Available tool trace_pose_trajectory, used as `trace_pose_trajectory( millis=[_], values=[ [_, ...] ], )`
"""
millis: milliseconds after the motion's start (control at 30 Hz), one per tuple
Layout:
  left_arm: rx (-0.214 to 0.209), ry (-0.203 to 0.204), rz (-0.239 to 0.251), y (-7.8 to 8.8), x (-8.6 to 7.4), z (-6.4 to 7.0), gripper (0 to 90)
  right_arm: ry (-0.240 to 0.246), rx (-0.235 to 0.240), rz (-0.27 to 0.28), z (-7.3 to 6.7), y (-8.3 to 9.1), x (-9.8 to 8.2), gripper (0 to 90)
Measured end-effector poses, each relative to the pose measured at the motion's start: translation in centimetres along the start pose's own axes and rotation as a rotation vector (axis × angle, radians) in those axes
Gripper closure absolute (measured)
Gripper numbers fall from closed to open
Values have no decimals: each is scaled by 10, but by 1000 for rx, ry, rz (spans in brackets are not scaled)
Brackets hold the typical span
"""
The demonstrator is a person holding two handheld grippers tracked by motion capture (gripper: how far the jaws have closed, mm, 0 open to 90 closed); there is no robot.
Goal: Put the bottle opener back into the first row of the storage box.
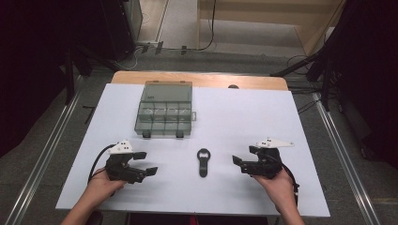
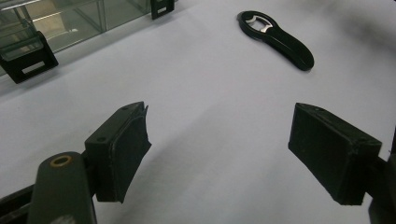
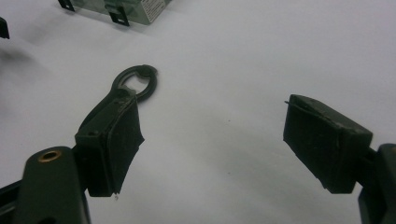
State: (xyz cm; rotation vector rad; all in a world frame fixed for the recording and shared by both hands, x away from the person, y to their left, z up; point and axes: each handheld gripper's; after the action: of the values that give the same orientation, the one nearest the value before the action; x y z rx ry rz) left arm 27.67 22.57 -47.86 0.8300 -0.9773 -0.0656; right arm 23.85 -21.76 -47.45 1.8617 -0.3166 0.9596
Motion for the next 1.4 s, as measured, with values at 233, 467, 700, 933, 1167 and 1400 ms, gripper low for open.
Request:
trace_pose_trajectory(
  millis=[233,467,700,933,1167,1400],
  values=[
    [1,-6,-4,-1,0,0,195,-3,1,-34,-9,-8,7,194],
    [0,-8,-6,-1,0,1,195,-1,-1,-50,-20,-16,16,195],
    [2,-12,-8,-1,0,2,195,-18,-9,-57,-30,-20,22,202],
    [-1,-7,-1,-1,1,2,195,-52,-31,-126,-46,-33,25,188],
    [-2,-1,0,0,0,1,195,-54,-42,-160,-56,-42,28,176],
    [3,-9,-4,0,1,2,195,-83,-61,-185,-59,-44,41,197]
  ],
)
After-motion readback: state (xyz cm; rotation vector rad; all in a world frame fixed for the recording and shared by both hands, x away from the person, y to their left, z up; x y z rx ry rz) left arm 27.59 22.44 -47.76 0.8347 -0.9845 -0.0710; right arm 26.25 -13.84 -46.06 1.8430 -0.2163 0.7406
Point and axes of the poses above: each handheld gripper's, and its own axes: y roughly backward along the jaws, x roughly out of its top, z roughly to its right, and after that the axes turned 3 degrees about y, right-handed
